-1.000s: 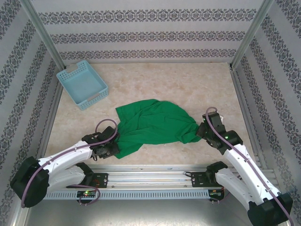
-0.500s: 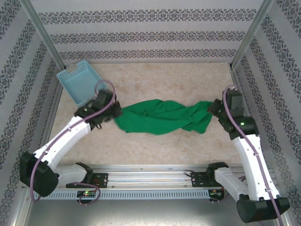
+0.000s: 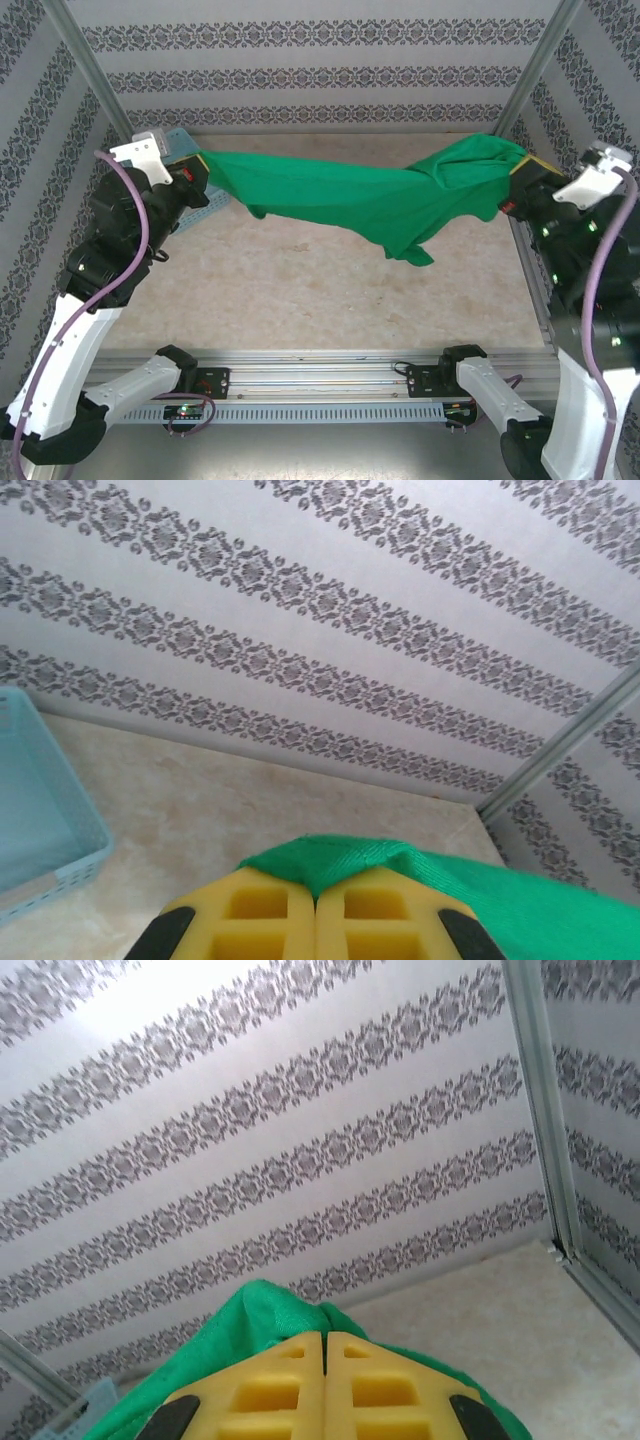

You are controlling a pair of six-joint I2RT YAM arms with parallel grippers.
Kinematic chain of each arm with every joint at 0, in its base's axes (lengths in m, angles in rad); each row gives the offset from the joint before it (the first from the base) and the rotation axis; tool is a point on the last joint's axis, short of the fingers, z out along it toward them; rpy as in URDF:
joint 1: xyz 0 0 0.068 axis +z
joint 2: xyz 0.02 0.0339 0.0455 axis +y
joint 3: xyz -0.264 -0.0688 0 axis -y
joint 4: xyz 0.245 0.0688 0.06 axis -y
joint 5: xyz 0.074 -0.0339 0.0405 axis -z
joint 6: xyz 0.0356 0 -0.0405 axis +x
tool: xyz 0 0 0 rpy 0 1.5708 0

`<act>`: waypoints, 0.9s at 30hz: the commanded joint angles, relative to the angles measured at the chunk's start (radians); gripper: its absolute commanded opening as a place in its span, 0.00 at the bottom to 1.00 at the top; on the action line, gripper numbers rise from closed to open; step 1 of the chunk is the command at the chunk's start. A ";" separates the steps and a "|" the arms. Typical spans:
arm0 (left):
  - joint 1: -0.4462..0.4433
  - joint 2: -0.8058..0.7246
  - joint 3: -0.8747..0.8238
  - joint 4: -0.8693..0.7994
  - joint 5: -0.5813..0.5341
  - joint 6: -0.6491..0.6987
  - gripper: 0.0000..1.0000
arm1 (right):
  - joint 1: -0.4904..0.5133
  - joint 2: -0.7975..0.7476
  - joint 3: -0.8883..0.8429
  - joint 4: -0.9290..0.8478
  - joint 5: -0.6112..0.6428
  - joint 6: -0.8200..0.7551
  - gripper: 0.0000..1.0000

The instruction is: Fold the inside-out t-shirt

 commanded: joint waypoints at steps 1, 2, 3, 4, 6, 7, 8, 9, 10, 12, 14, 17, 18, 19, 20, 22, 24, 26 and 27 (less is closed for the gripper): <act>0.041 0.068 -0.028 -0.055 -0.042 0.027 0.00 | -0.006 0.052 -0.046 -0.033 0.070 -0.039 0.00; 0.059 0.096 -0.017 -0.072 -0.034 0.016 0.00 | -0.006 0.069 -0.058 -0.040 0.085 -0.043 0.00; 0.093 0.131 0.000 -0.096 -0.009 -0.005 0.00 | -0.007 0.086 -0.075 -0.036 0.102 -0.049 0.00; 0.131 0.166 0.015 -0.113 0.040 -0.027 0.00 | -0.011 0.100 -0.094 -0.024 0.121 -0.052 0.00; 0.210 0.219 0.022 -0.125 0.125 -0.077 0.00 | -0.039 0.125 -0.114 -0.017 0.132 -0.035 0.00; 0.244 0.236 0.015 -0.120 0.157 -0.098 0.00 | -0.060 0.132 -0.124 -0.014 0.118 -0.017 0.00; 0.265 0.246 0.003 -0.113 0.165 -0.110 0.00 | -0.080 0.136 -0.136 -0.008 0.095 -0.001 0.00; 0.280 0.254 -0.010 -0.109 0.169 -0.124 0.00 | -0.101 0.136 -0.155 0.002 0.058 0.023 0.00; 0.285 0.264 -0.022 -0.108 0.183 -0.129 0.00 | -0.113 0.133 -0.189 0.014 0.012 0.044 0.00; 0.285 0.270 -0.075 -0.077 0.235 -0.129 0.00 | -0.115 0.116 -0.293 0.051 -0.065 0.071 0.00; 0.285 0.252 -0.169 -0.024 0.280 -0.145 0.00 | -0.114 0.082 -0.453 0.093 -0.148 0.101 0.00; 0.285 0.226 -0.288 -0.009 0.265 -0.148 0.00 | -0.102 0.014 -0.724 0.146 -0.224 0.164 0.00; 0.285 0.214 -0.328 -0.002 0.259 -0.149 0.00 | -0.094 -0.004 -0.791 0.157 -0.238 0.185 0.00; 0.285 0.196 -0.378 0.009 0.252 -0.157 0.00 | -0.079 -0.027 -0.878 0.165 -0.250 0.218 0.00; 0.285 0.177 -0.429 0.023 0.252 -0.164 0.00 | -0.064 -0.051 -0.964 0.165 -0.252 0.251 0.00; 0.286 0.143 -0.513 0.045 0.248 -0.175 0.00 | -0.029 -0.086 -1.099 0.170 -0.244 0.312 0.00; 0.285 0.122 -0.577 0.061 0.244 -0.189 0.00 | -0.015 -0.104 -1.190 0.165 -0.229 0.354 0.00; 0.285 0.116 -0.624 0.073 0.246 -0.195 0.00 | -0.015 -0.105 -1.225 0.157 -0.218 0.361 0.10; 0.285 0.116 -0.636 0.079 0.246 -0.196 0.00 | -0.015 -0.103 -1.218 0.149 -0.209 0.349 0.18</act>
